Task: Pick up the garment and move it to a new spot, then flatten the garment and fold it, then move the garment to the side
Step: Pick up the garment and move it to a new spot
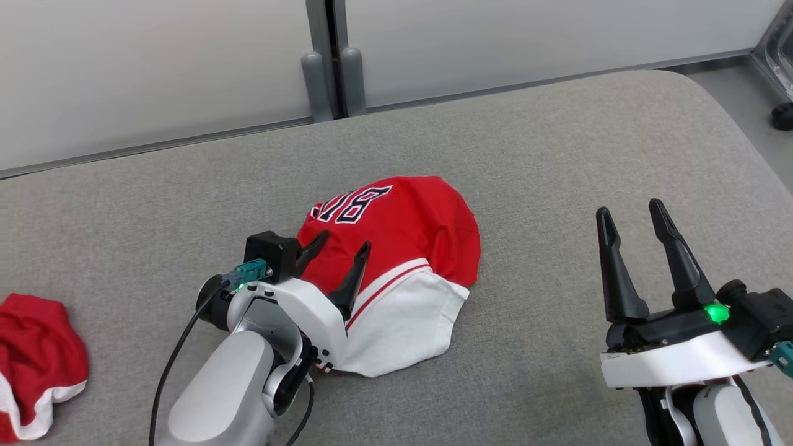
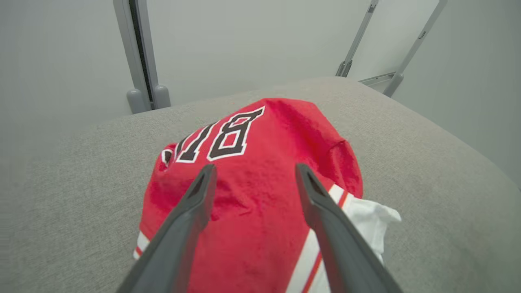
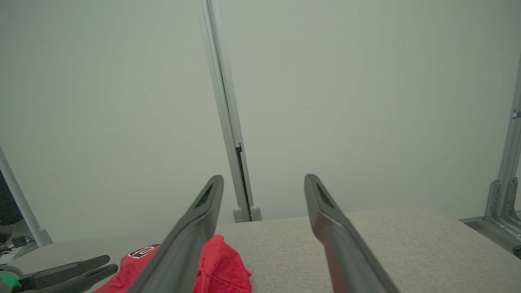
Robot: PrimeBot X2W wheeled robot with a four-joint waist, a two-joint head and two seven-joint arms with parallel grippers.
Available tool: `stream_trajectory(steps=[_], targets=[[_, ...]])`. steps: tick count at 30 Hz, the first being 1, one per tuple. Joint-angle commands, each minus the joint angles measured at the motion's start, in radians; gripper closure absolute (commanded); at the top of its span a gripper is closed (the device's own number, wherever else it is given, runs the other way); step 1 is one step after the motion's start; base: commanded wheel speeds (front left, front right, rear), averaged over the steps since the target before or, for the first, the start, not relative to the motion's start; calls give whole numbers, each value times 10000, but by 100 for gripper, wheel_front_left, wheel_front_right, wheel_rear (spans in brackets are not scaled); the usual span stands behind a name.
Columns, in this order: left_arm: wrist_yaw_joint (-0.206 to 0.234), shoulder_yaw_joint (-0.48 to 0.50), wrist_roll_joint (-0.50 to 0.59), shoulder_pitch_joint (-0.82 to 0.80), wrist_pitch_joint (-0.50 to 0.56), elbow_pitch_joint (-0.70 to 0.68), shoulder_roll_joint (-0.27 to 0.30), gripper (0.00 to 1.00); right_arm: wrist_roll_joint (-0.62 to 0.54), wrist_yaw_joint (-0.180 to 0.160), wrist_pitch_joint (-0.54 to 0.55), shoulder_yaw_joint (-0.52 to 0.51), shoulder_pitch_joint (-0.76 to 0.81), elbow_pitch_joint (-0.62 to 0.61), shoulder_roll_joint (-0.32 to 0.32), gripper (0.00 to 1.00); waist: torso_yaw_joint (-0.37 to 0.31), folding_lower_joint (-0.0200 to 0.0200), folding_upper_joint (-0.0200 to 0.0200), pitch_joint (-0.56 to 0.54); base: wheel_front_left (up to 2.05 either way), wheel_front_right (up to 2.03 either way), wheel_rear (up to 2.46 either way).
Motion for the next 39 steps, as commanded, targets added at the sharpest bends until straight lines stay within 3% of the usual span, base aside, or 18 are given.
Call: stream_trajectory(steps=[1,4,12,27,39], targets=[[-62,11,11,-163,-156,41,47,0,69,22,-45,-33,60,24,-69,0,249,0,0,-199,0,0,0],[-19,95,-44,-191,-255,-182,156,0,83,22,12,-13,174,45,-117,0,544,0,0,-397,0,0,0],[747,682,-136,802,-649,-2083,774,0,-18,21,147,-385,666,10,-117,0,1341,0,0,-1075,0,0,0],[2958,2178,46,4581,-1249,-6038,2044,0,-409,21,526,-1137,1928,-519,-227,0,1994,0,0,-1657,0,0,0],[3515,2219,99,5732,-1444,-6702,1993,0,-499,21,450,-1426,2409,-475,-170,0,1843,0,0,-1428,0,0,0]])
